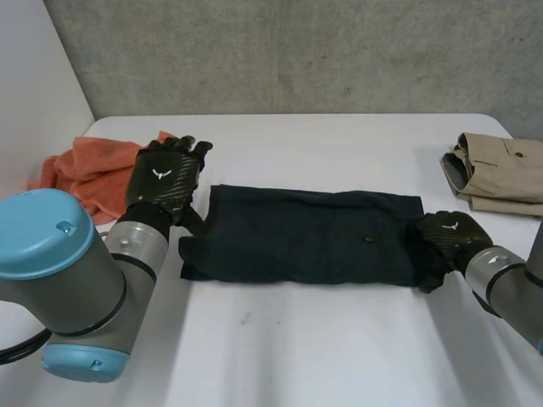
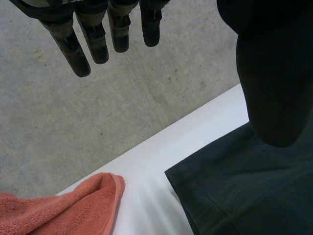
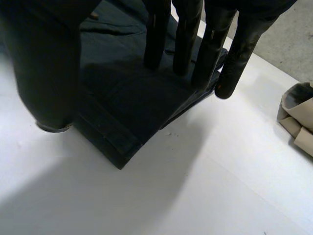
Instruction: Fold the laundry.
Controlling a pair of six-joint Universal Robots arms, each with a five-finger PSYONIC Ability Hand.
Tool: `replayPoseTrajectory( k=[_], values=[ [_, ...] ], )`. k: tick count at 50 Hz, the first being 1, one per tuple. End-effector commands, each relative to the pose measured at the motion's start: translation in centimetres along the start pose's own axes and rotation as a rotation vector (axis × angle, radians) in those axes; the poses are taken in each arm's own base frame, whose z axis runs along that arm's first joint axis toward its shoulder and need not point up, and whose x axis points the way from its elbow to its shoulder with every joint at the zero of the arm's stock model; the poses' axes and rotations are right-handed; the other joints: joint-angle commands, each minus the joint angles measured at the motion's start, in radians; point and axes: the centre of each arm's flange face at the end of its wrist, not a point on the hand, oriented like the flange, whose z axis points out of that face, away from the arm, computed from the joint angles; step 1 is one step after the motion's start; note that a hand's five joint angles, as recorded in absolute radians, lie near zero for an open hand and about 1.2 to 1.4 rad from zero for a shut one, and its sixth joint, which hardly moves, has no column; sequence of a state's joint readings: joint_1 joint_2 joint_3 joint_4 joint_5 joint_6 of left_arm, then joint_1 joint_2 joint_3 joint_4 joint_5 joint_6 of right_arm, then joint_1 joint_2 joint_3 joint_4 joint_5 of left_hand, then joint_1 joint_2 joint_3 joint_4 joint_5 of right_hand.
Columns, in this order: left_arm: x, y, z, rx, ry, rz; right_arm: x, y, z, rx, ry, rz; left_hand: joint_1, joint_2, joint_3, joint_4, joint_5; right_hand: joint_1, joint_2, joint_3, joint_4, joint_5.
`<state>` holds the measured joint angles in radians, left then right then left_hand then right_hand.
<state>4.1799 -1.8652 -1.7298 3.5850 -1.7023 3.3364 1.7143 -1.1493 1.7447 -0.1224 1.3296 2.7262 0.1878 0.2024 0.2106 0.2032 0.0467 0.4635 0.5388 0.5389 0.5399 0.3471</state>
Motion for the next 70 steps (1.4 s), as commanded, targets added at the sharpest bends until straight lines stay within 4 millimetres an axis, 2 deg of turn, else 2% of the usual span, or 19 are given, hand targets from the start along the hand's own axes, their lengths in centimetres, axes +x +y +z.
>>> replayPoseTrajectory(
  k=[1,2,10,16,22,24,30,35,36,39,43,45,46,48,51,54,55,60,70],
  values=[
    [0.0,0.2,0.1,-0.007,-0.001,0.001,-0.2,0.8,1.0,-0.007,-0.006,0.002,-0.007,-0.021,-0.029,-0.022,-0.04,0.703,0.627,0.627,0.626,0.645],
    [0.0,0.3,0.0,-0.009,-0.002,0.001,-0.2,0.8,1.1,-0.005,-0.007,0.002,-0.007,-0.021,-0.029,-0.022,-0.04,0.93,0.855,0.855,0.854,0.872],
    [0.1,0.6,-0.3,-0.018,0.005,0.004,1.6,0.8,1.1,0.0,0.039,0.008,-0.007,-0.021,-0.029,-0.022,-0.04,0.933,0.857,0.857,0.856,0.875],
    [0.0,0.4,-0.2,-0.015,-0.002,0.008,5.8,0.6,0.0,-0.002,0.159,-0.003,-0.007,-0.021,-0.029,-0.022,-0.04,0.933,0.857,0.857,0.856,0.875],
    [-0.1,-0.1,-0.2,0.0,-0.005,0.009,9.0,-0.2,-1.2,-0.004,0.267,-0.165,-0.009,-0.024,-0.032,-0.025,-0.043,0.933,0.857,0.857,0.856,0.875],
    [-0.2,-0.5,-0.2,0.013,-0.008,0.009,8.6,-1.2,-1.4,0.019,0.263,-0.241,-0.009,-0.024,-0.032,-0.025,-0.043,0.933,0.857,0.857,0.856,0.875],
    [-0.4,-1.8,0.1,0.051,-0.014,0.002,0.7,-7.4,-2.7,0.261,0.114,-0.436,-0.009,-0.024,-0.032,-0.025,-0.043,0.933,0.857,0.857,0.856,0.875],
    [-0.5,-2.7,0.3,0.073,-0.019,-0.001,-5.4,-9.8,-4.0,0.413,-0.014,-0.52,-0.012,-0.027,-0.035,-0.028,-0.046,0.933,0.857,0.857,0.856,0.875],
    [-0.5,-2.8,0.3,0.076,-0.019,-0.003,-8.1,-10.1,-4.8,0.465,-0.078,-0.564,-0.012,-0.027,-0.035,-0.028,-0.046,0.933,0.857,0.857,0.856,0.875],
    [-0.5,-3.2,0.5,0.088,-0.02,-0.006,-13.5,-9.1,-6.0,0.516,-0.238,-0.661,-0.012,-0.027,-0.035,-0.028,-0.046,0.933,0.857,0.857,0.856,0.875],
    [-0.5,-3.9,0.9,0.106,-0.023,-0.01,-17.4,-7.1,-6.7,0.513,-0.371,-0.716,-0.012,-0.027,-0.035,-0.028,-0.046,0.933,0.857,0.857,0.856,0.875],
    [-0.5,-4.1,1.2,0.114,-0.025,-0.013,-17.8,-6.6,-6.8,0.491,-0.393,-0.715,-0.012,-0.027,-0.035,-0.028,-0.046,0.464,0.388,0.388,0.387,0.405],
    [-0.5,-4.2,1.2,0.118,-0.024,-0.012,-17.8,-6.3,-6.9,0.472,-0.406,-0.702,-0.012,-0.027,-0.035,-0.028,-0.046,0.075,-0.001,-0.001,-0.002,0.016],
    [-0.3,-4.7,1.5,0.131,-0.024,-0.015,-17.8,-6.4,-7.1,0.463,-0.415,-0.669,-0.009,-0.024,-0.032,-0.025,-0.043,-0.268,-0.344,-0.344,-0.345,-0.326],
    [0.2,-5.1,2.2,0.147,-0.021,-0.018,-17.3,-7.4,-7.0,0.453,-0.422,-0.517,-0.007,-0.021,-0.029,-0.022,-0.04,-0.289,-0.364,-0.364,-0.365,-0.347],
    [1.1,-5.5,2.7,0.152,-0.001,-0.02,-13.3,-10.7,-6.8,0.466,-0.332,-0.28,-0.001,-0.015,-0.024,-0.016,-0.034,-0.289,-0.364,-0.364,-0.365,-0.347],
    [1.6,-5.5,2.8,0.148,0.012,-0.02,-10.4,-11.8,-6.3,0.462,-0.263,-0.156,-0.001,-0.015,-0.024,-0.016,-0.034,-0.289,-0.364,-0.364,-0.365,-0.347],
    [4.8,-3.8,3.5,0.069,0.095,-0.006,-5.0,-11.8,-4.9,0.364,-0.179,0.101,0.005,-0.009,-0.018,-0.01,-0.028,-0.289,-0.364,-0.364,-0.365,-0.347],
    [9.2,1.7,4.5,-0.105,0.203,0.038,-5.0,-8.3,0.3,0.125,-0.209,0.151,0.02,0.005,-0.003,0.004,-0.014,-0.289,-0.364,-0.364,-0.365,-0.347]
  ],
)
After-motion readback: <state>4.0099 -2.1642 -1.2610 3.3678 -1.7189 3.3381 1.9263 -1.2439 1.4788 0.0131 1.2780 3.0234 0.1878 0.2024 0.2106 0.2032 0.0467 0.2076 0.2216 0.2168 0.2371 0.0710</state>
